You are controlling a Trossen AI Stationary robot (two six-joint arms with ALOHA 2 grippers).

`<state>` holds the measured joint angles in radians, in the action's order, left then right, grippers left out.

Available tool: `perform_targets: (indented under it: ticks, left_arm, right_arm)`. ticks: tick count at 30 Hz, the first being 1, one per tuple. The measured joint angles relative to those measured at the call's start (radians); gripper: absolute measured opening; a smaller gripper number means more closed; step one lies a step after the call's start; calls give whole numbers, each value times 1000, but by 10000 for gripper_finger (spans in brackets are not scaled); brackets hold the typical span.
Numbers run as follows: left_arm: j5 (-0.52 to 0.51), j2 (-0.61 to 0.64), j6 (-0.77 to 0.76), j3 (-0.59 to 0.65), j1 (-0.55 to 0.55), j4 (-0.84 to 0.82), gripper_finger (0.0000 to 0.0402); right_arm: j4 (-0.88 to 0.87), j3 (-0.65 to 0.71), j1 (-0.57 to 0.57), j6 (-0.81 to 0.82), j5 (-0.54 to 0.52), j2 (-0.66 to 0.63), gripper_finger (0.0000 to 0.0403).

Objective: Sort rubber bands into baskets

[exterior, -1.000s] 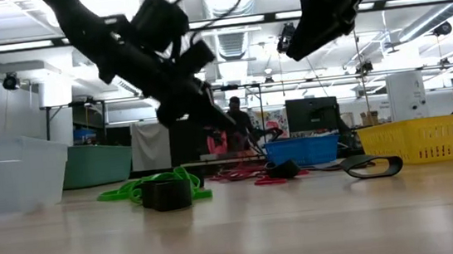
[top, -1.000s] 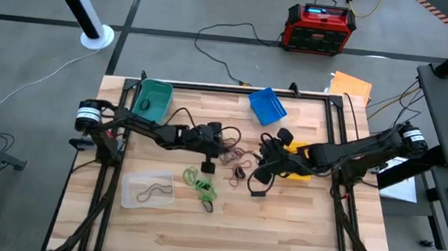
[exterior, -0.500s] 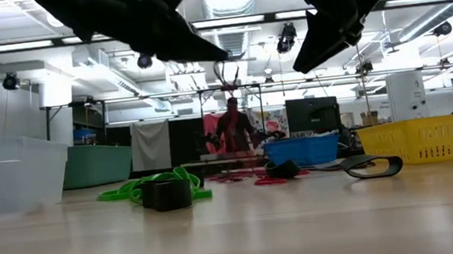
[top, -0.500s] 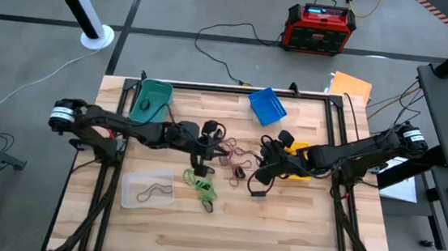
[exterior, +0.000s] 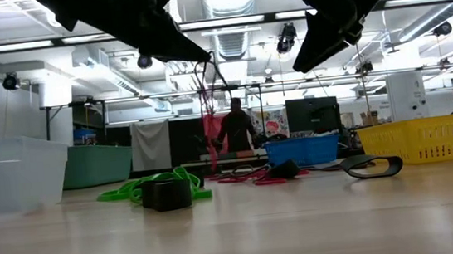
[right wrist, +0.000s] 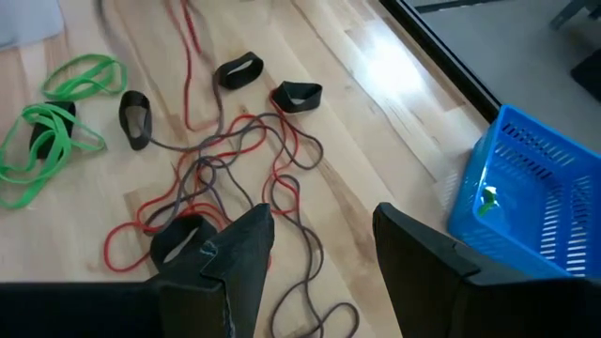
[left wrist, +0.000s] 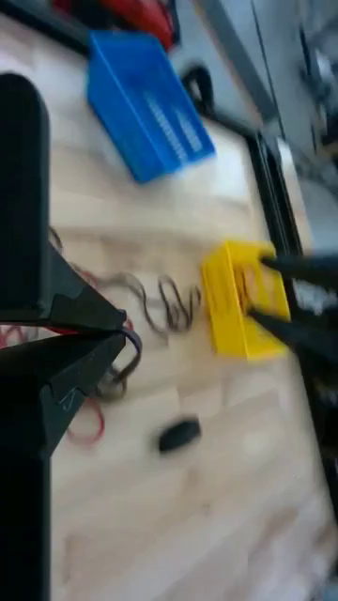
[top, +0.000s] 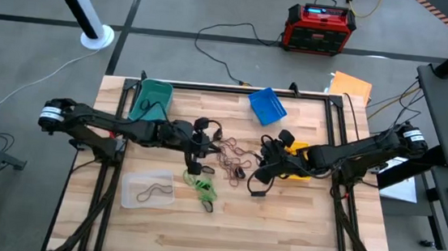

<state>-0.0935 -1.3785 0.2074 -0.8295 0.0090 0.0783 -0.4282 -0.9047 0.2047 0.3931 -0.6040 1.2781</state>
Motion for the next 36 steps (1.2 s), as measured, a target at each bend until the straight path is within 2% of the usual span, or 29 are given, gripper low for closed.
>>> perform_targets:
  ticks: [3, 4, 7, 8, 13, 19, 21, 26, 33, 36]
  left_arm:
    - [-188, 4, -74, 0, 0, 37, 0]
    - [-195, -2, -101, -2, 3, 46, 0]
    - [-1, -27, -95, -10, -1, 7, 0]
    - [28, -32, -94, -10, -5, -20, 0]
    - [-82, -21, -121, -10, 3, -122, 0]
    - [77, -14, -111, -10, -7, -158, 0]
    - [70, -18, -110, -10, -9, -158, 0]
    - [-35, -34, -77, -10, -10, -145, 0]
    - [-47, -37, 62, -7, 7, -131, 0]
    - [-54, -37, 100, 1, 46, -128, 0]
  right_arm:
    - [3, 4, 0, 0, 0, 0, 180]
    - [7, 7, 0, 0, 0, 0, 180]
    - [14, 13, 0, 0, 0, 0, 180]
    - [16, 14, 0, 0, 0, 0, 180]
    - [22, 24, 0, 0, 0, 0, 180]
    - [36, 23, -4, -2, -1, 0, 180]
    - [73, 23, -13, -21, -1, 0, 180]
    - [198, 23, -64, -130, -2, 0, 180]
    - [372, 23, -169, -315, 9, 0, 180]
    - [406, 23, -225, -357, 61, 0, 180]
